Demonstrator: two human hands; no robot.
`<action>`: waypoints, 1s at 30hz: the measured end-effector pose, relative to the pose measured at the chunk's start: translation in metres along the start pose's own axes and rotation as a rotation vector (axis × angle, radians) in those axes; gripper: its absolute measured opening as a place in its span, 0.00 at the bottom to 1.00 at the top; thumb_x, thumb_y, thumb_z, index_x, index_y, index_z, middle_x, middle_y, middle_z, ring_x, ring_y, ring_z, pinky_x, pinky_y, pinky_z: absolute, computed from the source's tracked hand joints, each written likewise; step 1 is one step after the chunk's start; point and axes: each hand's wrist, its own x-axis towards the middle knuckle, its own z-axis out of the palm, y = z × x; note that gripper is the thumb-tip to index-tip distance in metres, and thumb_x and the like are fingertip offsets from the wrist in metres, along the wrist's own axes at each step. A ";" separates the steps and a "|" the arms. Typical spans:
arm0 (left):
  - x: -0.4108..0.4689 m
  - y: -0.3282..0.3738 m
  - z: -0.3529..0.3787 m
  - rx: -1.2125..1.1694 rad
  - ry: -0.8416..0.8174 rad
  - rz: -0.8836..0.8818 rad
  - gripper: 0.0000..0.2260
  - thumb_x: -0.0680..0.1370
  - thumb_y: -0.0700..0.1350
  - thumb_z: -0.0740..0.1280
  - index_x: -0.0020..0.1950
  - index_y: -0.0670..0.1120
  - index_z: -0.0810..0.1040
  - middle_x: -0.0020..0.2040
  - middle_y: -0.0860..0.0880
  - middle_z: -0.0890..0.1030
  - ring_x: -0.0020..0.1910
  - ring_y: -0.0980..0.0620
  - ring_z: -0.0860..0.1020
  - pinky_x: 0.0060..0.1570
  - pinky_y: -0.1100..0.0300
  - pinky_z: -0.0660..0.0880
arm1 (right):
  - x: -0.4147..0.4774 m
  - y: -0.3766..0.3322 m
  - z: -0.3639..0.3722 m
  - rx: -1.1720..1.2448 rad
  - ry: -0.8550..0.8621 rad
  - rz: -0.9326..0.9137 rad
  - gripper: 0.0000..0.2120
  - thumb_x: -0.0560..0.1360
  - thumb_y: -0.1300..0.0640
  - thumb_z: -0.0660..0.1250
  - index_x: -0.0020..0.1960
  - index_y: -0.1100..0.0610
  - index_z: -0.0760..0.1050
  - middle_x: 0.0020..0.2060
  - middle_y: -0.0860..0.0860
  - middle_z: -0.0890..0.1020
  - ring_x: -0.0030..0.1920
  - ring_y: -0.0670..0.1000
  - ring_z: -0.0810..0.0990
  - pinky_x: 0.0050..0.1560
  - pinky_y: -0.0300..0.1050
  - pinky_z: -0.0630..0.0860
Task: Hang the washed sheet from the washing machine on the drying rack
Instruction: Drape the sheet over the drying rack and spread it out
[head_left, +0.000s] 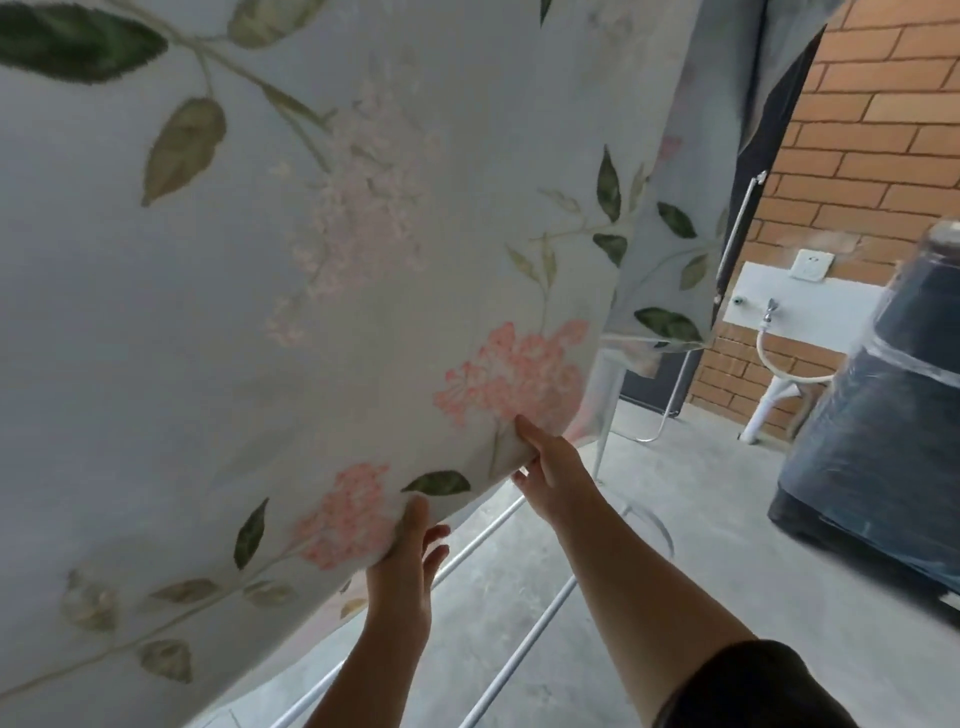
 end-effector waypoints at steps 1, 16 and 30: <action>0.001 -0.005 0.004 0.020 -0.026 -0.011 0.11 0.75 0.40 0.68 0.56 0.48 0.73 0.45 0.49 0.78 0.44 0.49 0.78 0.48 0.54 0.76 | 0.003 -0.002 -0.005 0.013 -0.019 -0.005 0.25 0.74 0.63 0.68 0.69 0.59 0.66 0.61 0.55 0.78 0.59 0.54 0.76 0.49 0.49 0.75; 0.009 -0.090 0.113 -0.065 0.076 0.245 0.07 0.75 0.43 0.66 0.50 0.53 0.75 0.40 0.55 0.78 0.42 0.55 0.75 0.44 0.61 0.69 | 0.051 -0.085 -0.126 0.299 -0.439 0.047 0.11 0.75 0.62 0.64 0.57 0.57 0.74 0.47 0.53 0.80 0.54 0.53 0.78 0.57 0.49 0.75; -0.011 -0.101 0.149 -0.110 0.419 0.426 0.05 0.79 0.44 0.63 0.43 0.49 0.72 0.24 0.55 0.69 0.19 0.60 0.63 0.19 0.69 0.59 | 0.105 -0.159 -0.148 0.393 -0.576 0.099 0.12 0.72 0.55 0.64 0.51 0.59 0.79 0.44 0.57 0.82 0.47 0.57 0.80 0.50 0.51 0.79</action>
